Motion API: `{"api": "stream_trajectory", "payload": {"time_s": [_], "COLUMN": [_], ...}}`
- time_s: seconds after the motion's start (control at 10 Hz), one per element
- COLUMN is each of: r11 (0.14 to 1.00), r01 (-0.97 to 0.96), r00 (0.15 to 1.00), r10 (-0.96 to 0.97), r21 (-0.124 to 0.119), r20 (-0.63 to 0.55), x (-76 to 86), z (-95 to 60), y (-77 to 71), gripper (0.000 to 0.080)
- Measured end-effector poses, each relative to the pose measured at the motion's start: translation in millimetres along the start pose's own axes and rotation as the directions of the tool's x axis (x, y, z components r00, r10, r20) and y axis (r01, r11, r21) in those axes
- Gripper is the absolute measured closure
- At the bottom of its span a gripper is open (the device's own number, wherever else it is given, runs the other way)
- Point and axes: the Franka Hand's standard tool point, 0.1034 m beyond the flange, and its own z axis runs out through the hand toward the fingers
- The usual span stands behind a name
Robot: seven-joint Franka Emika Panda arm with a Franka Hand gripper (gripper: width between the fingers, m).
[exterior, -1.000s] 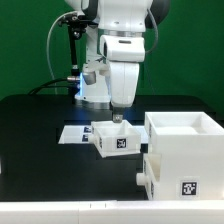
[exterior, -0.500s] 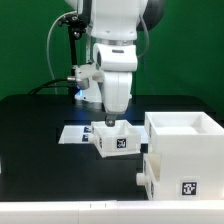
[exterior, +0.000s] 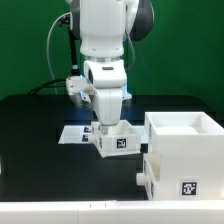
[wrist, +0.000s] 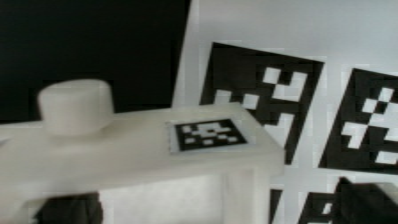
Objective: Assemble drawer
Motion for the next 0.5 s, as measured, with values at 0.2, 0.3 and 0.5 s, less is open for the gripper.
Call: {"api": "stream_trajectory", "payload": {"time_s": [0.2, 0.3, 0.5], "r11": [1.0, 1.0, 1.0], "r01": [-0.007, -0.007, -0.007], "r00": [1.0, 1.0, 1.0], "r10": [0.007, 0.007, 0.007], "r21": [0.023, 0.021, 0.023], "r20": [-0.014, -0.012, -0.013], "x": [-0.4, -0.7, -0.5], "z": [12.0, 11.1, 11.6], "y": [-0.9, -0.5, -0.8], "gripper": [0.015, 0.015, 0.0434]}}
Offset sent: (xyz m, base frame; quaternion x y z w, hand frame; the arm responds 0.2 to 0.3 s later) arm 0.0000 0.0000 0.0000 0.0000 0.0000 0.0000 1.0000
